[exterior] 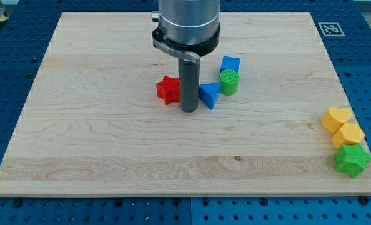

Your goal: Place the arm towards the top left side of the red star

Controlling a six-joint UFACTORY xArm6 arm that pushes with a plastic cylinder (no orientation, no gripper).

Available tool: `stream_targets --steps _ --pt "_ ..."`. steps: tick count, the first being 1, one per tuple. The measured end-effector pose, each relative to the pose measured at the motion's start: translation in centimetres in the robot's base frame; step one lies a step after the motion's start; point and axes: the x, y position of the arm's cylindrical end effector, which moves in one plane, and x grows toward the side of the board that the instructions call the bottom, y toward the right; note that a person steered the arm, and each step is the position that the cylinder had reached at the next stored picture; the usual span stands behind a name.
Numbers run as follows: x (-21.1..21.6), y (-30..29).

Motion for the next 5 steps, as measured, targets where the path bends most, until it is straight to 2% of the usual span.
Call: stream_targets --steps 1,3,4,5 --pt "3.8 0.1" --pt "4.2 -9.7" --pt "1.0 -13.0" --pt "-2.3 -13.4"
